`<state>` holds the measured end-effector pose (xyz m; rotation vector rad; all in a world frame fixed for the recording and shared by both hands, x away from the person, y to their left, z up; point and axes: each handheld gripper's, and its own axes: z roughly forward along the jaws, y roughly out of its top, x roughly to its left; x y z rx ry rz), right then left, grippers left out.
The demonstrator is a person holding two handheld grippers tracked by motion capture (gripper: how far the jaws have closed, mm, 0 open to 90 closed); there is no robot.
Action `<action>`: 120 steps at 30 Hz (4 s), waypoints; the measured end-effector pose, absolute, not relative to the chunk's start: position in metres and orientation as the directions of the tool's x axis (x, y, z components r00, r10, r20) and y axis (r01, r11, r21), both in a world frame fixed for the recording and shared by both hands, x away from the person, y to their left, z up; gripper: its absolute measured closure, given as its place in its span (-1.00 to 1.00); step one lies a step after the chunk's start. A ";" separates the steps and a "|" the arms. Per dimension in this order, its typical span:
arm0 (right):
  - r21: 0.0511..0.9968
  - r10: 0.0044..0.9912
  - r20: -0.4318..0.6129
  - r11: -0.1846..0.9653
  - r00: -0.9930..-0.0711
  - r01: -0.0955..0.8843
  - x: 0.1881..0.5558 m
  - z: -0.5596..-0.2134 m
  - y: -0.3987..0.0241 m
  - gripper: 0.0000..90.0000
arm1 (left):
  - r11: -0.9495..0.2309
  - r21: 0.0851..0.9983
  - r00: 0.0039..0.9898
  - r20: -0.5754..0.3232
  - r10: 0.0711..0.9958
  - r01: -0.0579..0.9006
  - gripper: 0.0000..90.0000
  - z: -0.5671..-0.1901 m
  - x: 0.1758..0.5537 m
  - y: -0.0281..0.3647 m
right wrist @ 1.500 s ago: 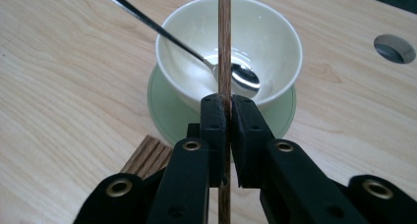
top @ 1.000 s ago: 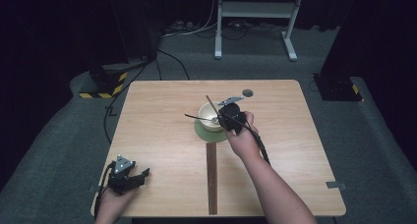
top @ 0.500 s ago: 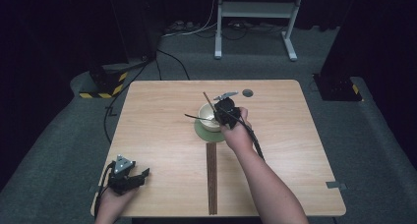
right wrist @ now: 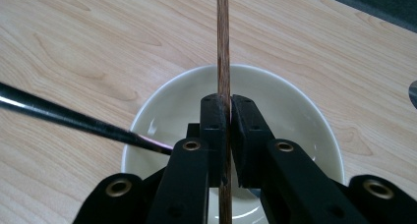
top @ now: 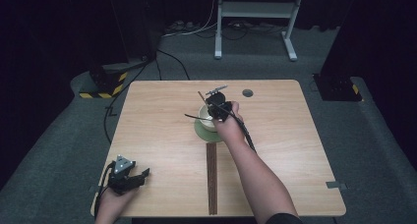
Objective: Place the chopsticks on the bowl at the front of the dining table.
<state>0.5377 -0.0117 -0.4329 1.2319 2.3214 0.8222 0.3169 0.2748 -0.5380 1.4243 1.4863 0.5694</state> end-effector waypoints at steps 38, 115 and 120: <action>0.702 0.812 -0.047 0.441 -0.582 0.559 0.441 -0.426 -0.043 0.28 | 0.199 0.845 0.157 -0.313 0.937 0.497 -0.26 -0.538 0.316 0.276; 0.609 0.882 -0.017 0.382 -0.470 0.695 0.385 -0.506 -0.130 0.66 | 0.202 0.843 0.159 -0.318 0.935 0.499 -0.26 -0.538 0.316 0.277; 0.596 0.888 -0.029 0.384 -0.459 0.705 0.377 -0.505 -0.132 0.73 | 0.203 0.843 0.158 -0.318 0.935 0.498 -0.26 -0.538 0.316 0.277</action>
